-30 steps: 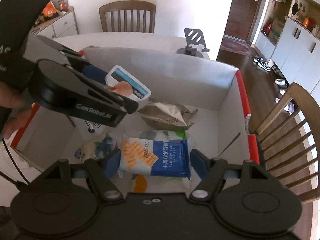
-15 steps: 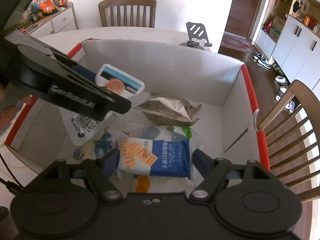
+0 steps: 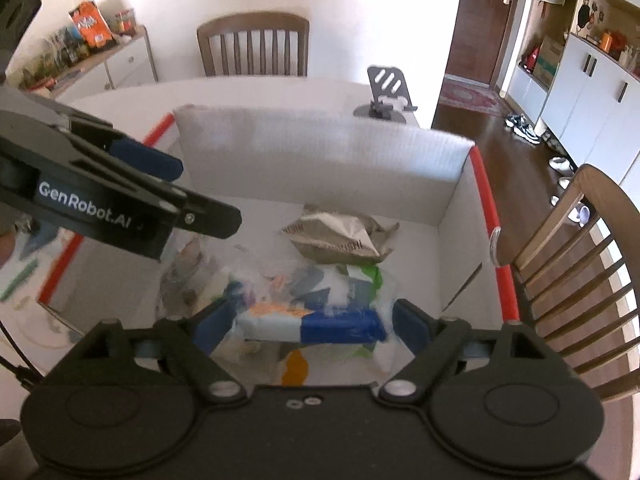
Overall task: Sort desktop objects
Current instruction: 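Open right gripper releasing biscuit packet while left gripper releases chip bag, then withdraw both grippers from the box back over the table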
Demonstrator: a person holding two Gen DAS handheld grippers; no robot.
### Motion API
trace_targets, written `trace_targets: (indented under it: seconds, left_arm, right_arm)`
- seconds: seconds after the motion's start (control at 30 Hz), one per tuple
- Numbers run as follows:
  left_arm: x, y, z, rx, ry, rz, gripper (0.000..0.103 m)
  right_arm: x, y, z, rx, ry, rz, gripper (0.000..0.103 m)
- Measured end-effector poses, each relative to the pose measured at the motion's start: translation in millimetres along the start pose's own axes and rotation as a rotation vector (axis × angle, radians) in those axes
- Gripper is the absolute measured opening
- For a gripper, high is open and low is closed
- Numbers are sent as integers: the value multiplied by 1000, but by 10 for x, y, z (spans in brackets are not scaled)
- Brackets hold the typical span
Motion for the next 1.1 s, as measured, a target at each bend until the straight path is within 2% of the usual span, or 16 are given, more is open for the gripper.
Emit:
trace_targets:
  seconds: [0.23,0.5,0.63,0.73,1.1]
  left_arm:
    - [-215,-3,48,-14,32,11,82]
    - [-508,6,159,-17,76,22,87]
    - [-648,-25,239,-25,93,21,92]
    - [-754,-53,295,-27,107,25,102]
    - [-1023,-213,493,-44,134,50,102]
  right_arm:
    - [-232,26,-82,28,59,-12,87]
    - [-388,47,-77,79,84,-4,88]
    - [-437,20,-65,105,93,1,88]
    - [-465,-31,-54,118,96,-1,88]
    - [-549,-261,-55,150,101,12,88]
Point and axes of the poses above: each gripper's, at about its wrist camera, not at the fingertips, and x roughly the way its jaws point, y to its right, z to its underside, the point moved 4 cm from there along x, roughly the way its jaws point, and after that the axes turned 7 degrees about z, right-handed, at the moved point
